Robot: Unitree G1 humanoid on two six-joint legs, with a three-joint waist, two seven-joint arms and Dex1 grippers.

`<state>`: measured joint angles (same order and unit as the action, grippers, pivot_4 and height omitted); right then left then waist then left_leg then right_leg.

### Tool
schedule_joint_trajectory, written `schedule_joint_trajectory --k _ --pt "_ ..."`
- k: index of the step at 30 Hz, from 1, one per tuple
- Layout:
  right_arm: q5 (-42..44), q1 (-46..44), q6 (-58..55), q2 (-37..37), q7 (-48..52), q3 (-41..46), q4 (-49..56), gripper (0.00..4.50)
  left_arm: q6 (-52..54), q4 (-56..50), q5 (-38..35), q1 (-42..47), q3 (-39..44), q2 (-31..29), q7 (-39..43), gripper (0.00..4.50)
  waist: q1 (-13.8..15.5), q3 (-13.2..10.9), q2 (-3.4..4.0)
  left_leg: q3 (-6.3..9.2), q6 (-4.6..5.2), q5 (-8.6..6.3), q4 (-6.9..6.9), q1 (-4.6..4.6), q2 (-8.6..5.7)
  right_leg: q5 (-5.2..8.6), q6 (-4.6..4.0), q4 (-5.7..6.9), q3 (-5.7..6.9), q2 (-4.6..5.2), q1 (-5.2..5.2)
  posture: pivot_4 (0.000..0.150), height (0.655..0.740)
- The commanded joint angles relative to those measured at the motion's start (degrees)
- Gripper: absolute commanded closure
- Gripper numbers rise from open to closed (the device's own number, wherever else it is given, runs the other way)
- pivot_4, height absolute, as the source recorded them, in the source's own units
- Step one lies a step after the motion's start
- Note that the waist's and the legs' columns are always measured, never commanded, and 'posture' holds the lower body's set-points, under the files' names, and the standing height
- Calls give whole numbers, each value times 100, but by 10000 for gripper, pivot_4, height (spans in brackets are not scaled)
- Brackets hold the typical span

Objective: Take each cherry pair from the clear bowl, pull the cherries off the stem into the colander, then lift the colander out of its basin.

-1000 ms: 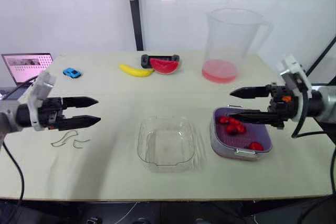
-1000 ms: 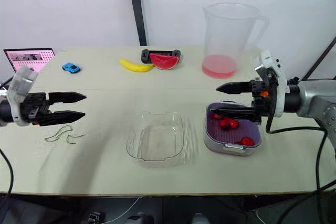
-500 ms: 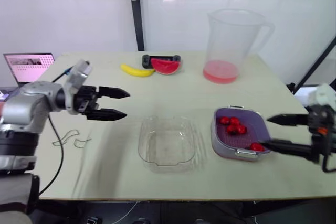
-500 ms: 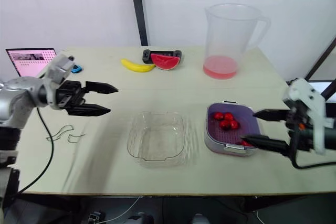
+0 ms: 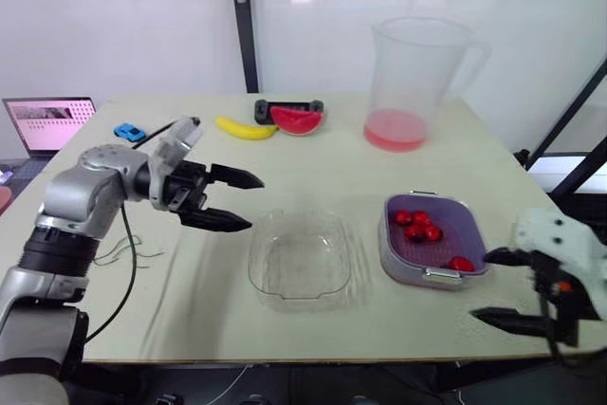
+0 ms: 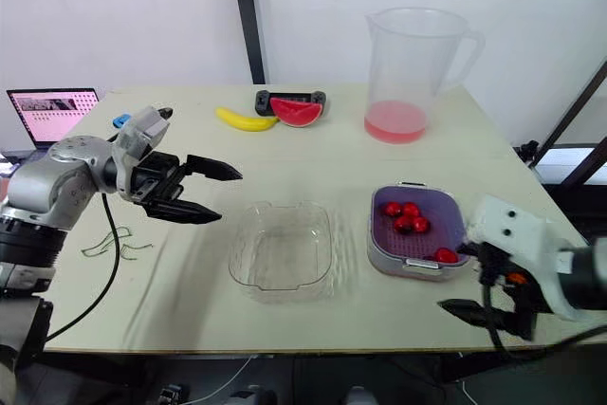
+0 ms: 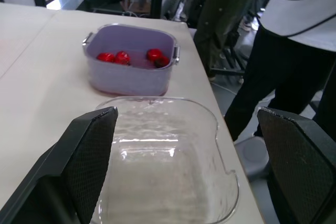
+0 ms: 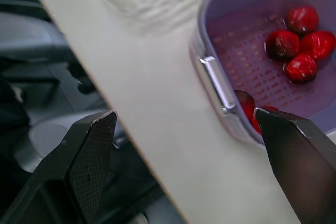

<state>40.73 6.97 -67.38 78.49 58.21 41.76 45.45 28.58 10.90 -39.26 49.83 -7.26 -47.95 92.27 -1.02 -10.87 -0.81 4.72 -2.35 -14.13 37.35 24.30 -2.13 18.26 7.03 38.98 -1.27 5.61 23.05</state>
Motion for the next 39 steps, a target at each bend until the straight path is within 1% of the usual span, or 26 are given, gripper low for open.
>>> schedule_joint_trajectory --k 1,3,5,8,10,13,14,15,16,18,19,25,27,29,30,39 --pt "-54 -782 448 523 -480 -1339 -269 0 -19 -396 34 -151 272 36 -88 565 -10 0 4 2 0 0 0 -2 4 0 0 1 -1 0 1 1500 7400" --pt "-59 -1299 665 681 -523 -2099 -413 0 0 -544 55 -269 348 76 -206 565 -15 0 4 4 0 0 -4 -1 7 0 0 -2 -1 0 2 1500 7400" --pt "-428 -1704 1022 843 -500 -2903 -588 0 67 -729 41 -434 439 88 -346 565 -16 -1 4 6 0 0 -4 2 8 0 0 -3 -1 0 5 1500 7400" --pt "-879 -2336 1265 769 -400 -3930 -812 0 154 -1017 19 -678 539 69 -530 565 -12 -1 4 6 -1 0 -1 5 8 0 0 -4 -2 2 7 1500 7400" --pt "-1080 -2739 1275 615 -283 -4456 -912 0 229 -1193 -5 -816 622 47 -651 565 -13 -1 4 6 -1 0 -1 5 8 0 0 -4 -3 2 8 1500 7400" --pt "-1321 -3228 1226 405 -121 -4982 -1024 0 328 -1363 -42 -960 748 17 -784 565 -14 -2 5 6 -1 0 -1 6 8 0 0 -4 -3 2 11 1500 7400" --pt "-1477 -3383 1242 324 -85 -5173 -1113 4589 355 -1434 -55 -1029 794 8 -841 0 -15 -1 5 6 -1 0 -1 7 7 0 0 -3 -3 2 12 1500 7400" --pt "-1629 -3520 1260 257 -43 -5353 -1193 6175 382 -1492 -67 -1085 834 4 -886 0 -18 -1 5 6 -1 0 -1 7 7 0 0 -3 -3 2 12 1500 7400" --pt "-1768 -3625 1284 216 17 -5510 -1257 9691 411 -1561 -78 -1133 869 5 -930 0 -18 -1 6 5 -1 0 -1 6 6 0 0 -3 -3 2 12 1500 7400" --pt "-1956 -3749 1307 171 143 -5712 -1331 18512 456 -1646 -99 -1180 913 11 -992 0 -15 -1 6 5 -1 0 -2 6 5 0 0 -2 -4 2 14 1500 7400" --pt "-2017 -3783 1311 145 210 -5781 -1353 19455 470 -1676 -112 -1197 938 11 -1028 0 -7 -1 6 5 -1 0 -2 6 5 0 0 -2 -4 2 14 1500 7400" --pt "-2225 -3885 1264 42 516 -5935 -1418 19455 544 -1776 -129 -1260 1040 -3 -1107 0 -7 -1 6 4 -1 0 -1 7 2 0 0 -1 -4 2 14 1500 7400" --pt "-2285 -3928 1237 -6 580 -5947 -1438 24498 551 -1781 -124 -1269 1058 -6 -1123 0 -12 -1 6 4 0 0 -1 6 1 0 0 0 -4 1 15 1500 7400" --pt "-2329 -3957 1220 -33 626 -5942 -1428 32053 562 -1790 -120 -1274 1063 0 -1140 0 -12 -1 6 4 -1 0 -1 6 1 0 0 0 -4 1 15 1500 7400" --pt "-2335 -3967 1204 -41 652 -5932 -1413 36635 565 -1790 -115 -1274 1061 6 -1148 0 -10 -1 6 4 0 0 -1 6 1 0 0 1 -4 1 16 1500 7400" --pt "-2319 -3981 1046 2 748 -5750 -1216 36635 534 -1712 -76 -1210 1006 64 -1155 0 -5 -1 6 4 0 0 -1 7 0 0 0 0 -4 1 15 1500 7400"
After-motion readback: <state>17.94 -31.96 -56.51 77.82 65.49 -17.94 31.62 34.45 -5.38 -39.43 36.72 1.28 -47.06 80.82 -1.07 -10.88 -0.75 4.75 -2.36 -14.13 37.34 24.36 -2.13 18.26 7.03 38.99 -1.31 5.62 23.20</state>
